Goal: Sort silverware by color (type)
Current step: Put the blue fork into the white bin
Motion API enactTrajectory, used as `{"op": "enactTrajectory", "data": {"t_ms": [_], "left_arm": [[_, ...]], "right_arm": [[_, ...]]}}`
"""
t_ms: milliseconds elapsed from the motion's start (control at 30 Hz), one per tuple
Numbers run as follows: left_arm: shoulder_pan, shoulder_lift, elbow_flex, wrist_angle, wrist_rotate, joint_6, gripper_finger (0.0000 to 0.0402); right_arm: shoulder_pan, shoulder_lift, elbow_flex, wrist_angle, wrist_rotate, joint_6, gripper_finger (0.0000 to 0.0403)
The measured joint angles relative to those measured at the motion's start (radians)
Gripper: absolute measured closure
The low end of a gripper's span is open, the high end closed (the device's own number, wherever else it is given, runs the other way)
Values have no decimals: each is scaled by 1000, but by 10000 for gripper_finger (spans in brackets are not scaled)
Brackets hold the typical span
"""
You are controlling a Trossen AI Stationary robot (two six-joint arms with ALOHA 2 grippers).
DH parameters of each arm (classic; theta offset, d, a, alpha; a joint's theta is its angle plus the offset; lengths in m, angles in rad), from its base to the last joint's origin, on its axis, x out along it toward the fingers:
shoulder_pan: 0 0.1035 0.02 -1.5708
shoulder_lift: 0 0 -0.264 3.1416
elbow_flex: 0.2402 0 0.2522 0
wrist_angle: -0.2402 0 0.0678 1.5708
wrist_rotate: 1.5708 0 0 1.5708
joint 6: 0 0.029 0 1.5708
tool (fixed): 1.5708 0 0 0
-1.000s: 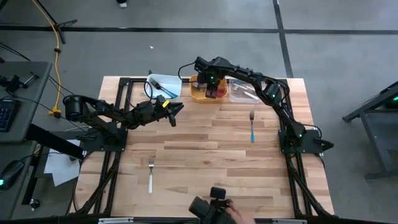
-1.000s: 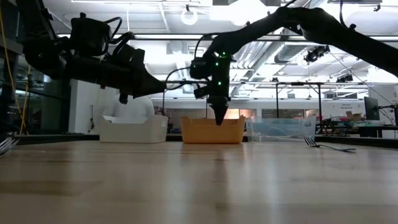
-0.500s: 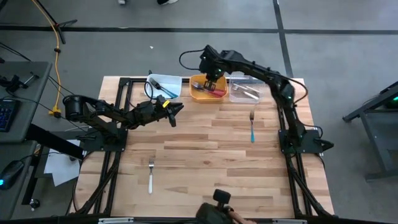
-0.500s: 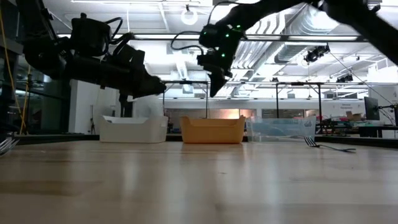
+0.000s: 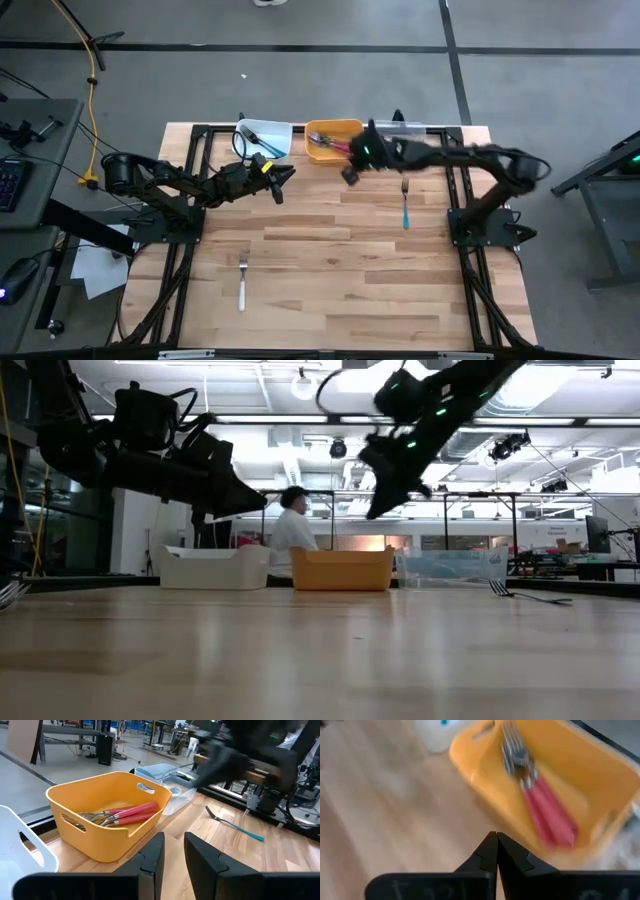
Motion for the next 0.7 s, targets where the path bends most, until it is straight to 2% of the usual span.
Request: {"op": "enactTrajectory", "data": {"t_ms": [167, 300, 400, 500, 700], "left_arm": [[0, 0, 0, 0, 0, -2, 337], [0, 0, 0, 0, 0, -2, 337], [0, 0, 0, 0, 0, -3, 337], [0, 0, 0, 0, 0, -3, 337], [0, 0, 0, 0, 0, -4, 337]], "right_arm": [[146, -175, -148, -200, 115, 321, 401], [237, -263, -215, -420, 122, 648, 400], [262, -283, -265, -540, 131, 831, 394], [247, -278, -321, -602, 122, 931, 375], [159, -276, -416, -538, 125, 979, 314]]}}
